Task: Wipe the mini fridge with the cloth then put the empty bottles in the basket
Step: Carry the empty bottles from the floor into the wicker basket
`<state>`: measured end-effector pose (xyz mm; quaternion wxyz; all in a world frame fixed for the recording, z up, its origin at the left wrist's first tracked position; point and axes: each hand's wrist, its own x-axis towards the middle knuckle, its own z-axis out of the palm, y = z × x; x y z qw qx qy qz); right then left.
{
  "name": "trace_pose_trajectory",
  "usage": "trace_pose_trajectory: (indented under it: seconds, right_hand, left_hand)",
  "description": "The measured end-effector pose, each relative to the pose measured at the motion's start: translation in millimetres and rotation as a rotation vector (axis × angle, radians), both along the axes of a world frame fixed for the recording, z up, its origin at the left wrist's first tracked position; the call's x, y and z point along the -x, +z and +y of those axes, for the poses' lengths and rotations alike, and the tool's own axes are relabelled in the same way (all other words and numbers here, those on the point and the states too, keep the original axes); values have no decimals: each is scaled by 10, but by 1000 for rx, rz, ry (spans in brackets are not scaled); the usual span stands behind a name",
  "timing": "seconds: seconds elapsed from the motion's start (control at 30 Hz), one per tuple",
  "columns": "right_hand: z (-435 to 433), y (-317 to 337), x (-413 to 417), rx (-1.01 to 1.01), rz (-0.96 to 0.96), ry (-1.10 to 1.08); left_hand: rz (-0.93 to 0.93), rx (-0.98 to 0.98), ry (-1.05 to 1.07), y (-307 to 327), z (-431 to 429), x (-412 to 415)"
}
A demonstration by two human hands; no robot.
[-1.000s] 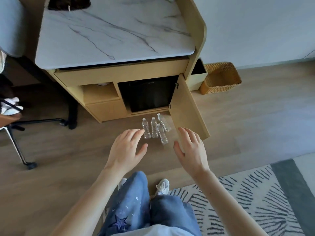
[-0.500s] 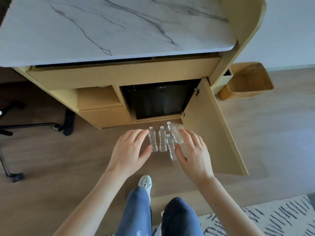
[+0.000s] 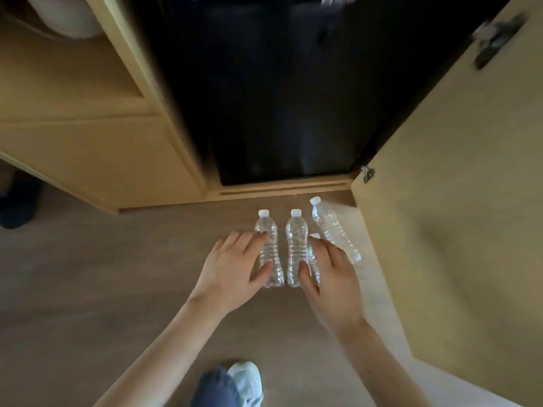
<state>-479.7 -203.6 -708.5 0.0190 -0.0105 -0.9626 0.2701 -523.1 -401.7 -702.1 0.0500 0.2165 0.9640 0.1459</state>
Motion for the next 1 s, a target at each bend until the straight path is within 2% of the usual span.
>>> trace_pose_trajectory:
  seconds: [0.13,0.27,0.37,0.5,0.73,1.0]
  right_hand:
    - [1,-996,40,-19,-61,8]
    - [35,-1525,119,-17,-72,1]
    - [47,-1725,200,-28,-50,-22]
    - [54,-1880,301,-2,-80,-153]
    - [-23,-2160,364,37,-179,-247]
    - [-117,-2288,300,83,-301,-283]
  left_hand:
    - [-27,8,-54,-1021,-40,62]
    - [15,-6,-75,-1568,-26,140]
    - [-14,-45,-10,-1748,43,227]
    - [-174,-144,164,-1895,215,260]
    - [-394,-252,469,-2136,491,276]
    - [-546,-311,639,-2285,545,184]
